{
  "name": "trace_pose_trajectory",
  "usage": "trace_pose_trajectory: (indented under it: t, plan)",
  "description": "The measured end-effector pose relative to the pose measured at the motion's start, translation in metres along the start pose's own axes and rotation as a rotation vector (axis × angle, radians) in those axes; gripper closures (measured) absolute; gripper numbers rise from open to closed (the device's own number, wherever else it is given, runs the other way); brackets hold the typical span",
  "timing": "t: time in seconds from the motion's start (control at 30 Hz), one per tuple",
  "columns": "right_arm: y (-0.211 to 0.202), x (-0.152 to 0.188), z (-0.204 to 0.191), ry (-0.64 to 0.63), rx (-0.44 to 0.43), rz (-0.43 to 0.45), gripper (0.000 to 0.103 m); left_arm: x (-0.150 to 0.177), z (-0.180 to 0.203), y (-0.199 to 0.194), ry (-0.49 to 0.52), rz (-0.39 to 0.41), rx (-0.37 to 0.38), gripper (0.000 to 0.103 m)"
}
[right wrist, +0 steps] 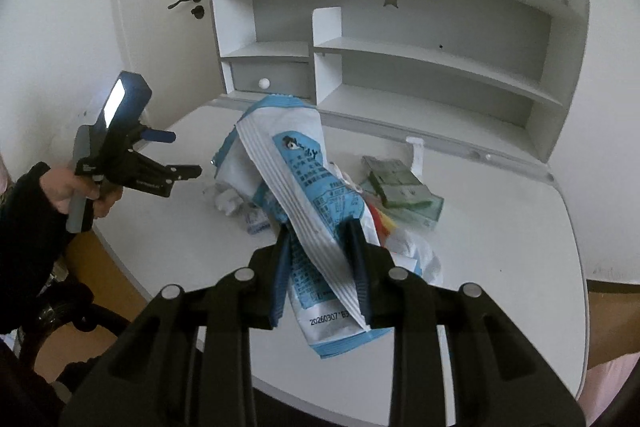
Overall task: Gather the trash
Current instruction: 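Grasp the blue-white packet with the right tool while the left tool grasps the pink box, then carry both items over the bin and open both tools to drop them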
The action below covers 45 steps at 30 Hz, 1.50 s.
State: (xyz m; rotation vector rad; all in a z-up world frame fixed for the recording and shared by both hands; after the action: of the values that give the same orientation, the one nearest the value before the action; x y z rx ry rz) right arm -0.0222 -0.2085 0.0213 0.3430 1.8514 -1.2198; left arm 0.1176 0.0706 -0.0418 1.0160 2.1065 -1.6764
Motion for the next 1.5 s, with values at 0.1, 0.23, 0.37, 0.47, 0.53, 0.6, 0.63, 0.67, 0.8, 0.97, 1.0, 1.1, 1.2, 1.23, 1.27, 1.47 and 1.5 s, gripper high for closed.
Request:
trace_pose_trajectory:
  t: [0.1, 0.23, 0.37, 0.47, 0.53, 0.6, 0.63, 0.67, 0.8, 0.97, 1.0, 1.1, 1.2, 1.23, 1.27, 1.47, 1.5]
  plan:
    - [0.003, 0.002, 0.005, 0.019, -0.003, -0.002, 0.075, 0.0, 0.019, 0.008, 0.075, -0.005, 0.037, 0.01]
    - [0.01, 0.003, 0.005, 0.031, -0.011, -0.013, 0.075, -0.011, 0.031, 0.021, 0.087, -0.006, 0.058, 0.01]
    - [0.009, 0.003, 0.005, 0.033, -0.017, -0.011, 0.075, -0.023, 0.037, 0.03, 0.095, 0.003, 0.087, 0.01]
    - [0.01, 0.005, 0.01, 0.058, -0.021, -0.011, 0.075, -0.025, 0.038, 0.033, 0.091, 0.0, 0.111, 0.021]
    - [0.009, 0.006, 0.012, 0.065, -0.018, -0.012, 0.075, -0.023, 0.036, 0.032, 0.069, -0.011, 0.162, 0.046]
    - [0.006, 0.006, 0.016, 0.079, -0.014, -0.006, 0.075, -0.021, 0.034, 0.028, 0.058, -0.017, 0.156, 0.055]
    - [0.004, 0.006, 0.019, 0.09, -0.009, 0.0, 0.075, -0.02, 0.031, 0.024, 0.046, -0.007, 0.132, 0.055]
    - [0.0, 0.007, 0.023, 0.11, -0.002, 0.009, 0.075, -0.02, 0.028, 0.02, 0.029, -0.002, 0.123, 0.055]
    - [-0.023, 0.014, 0.042, 0.172, 0.059, 0.039, 0.075, -0.022, 0.008, -0.007, -0.077, 0.028, 0.073, 0.055]
    - [-0.077, 0.046, 0.094, 0.331, 0.211, 0.104, 0.075, -0.045, 0.049, -0.066, -0.082, 0.15, 0.145, 0.055]
    - [-0.089, 0.056, 0.104, 0.365, 0.247, 0.113, 0.075, -0.053, 0.072, -0.077, -0.056, 0.176, 0.189, 0.055]
    - [-0.13, 0.095, 0.138, 0.497, 0.348, 0.144, 0.075, -0.071, 0.14, -0.101, 0.03, 0.218, 0.325, 0.055]
    - [-0.173, 0.143, 0.165, 0.613, 0.469, 0.161, 0.075, -0.085, 0.245, -0.126, 0.162, 0.259, 0.498, 0.055]
    - [-0.187, 0.161, 0.172, 0.654, 0.498, 0.165, 0.075, -0.086, 0.269, -0.131, 0.189, 0.262, 0.537, 0.055]
    - [-0.203, 0.182, 0.179, 0.703, 0.541, 0.166, 0.075, -0.087, 0.307, -0.137, 0.233, 0.261, 0.604, 0.055]
    - [-0.268, 0.315, 0.206, 0.965, 0.716, 0.112, 0.075, -0.056, 0.499, -0.153, 0.487, 0.191, 0.867, 0.055]
    - [-0.275, 0.34, 0.21, 1.019, 0.733, 0.1, 0.075, -0.044, 0.536, -0.15, 0.54, 0.157, 0.911, 0.055]
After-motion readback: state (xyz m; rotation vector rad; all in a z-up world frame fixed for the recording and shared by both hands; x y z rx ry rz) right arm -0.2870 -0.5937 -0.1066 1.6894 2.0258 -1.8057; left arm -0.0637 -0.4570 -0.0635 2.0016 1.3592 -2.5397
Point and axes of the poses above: each gripper's, at about its wrist camera, not at the fingertips, and y roughly the way its jaws point, z to its right, x to its underside, the point moved 1 cm from there along y, roughly the way its jaws point, and after that the axes turned 9 degrees about -x, right-handed, at the moved point
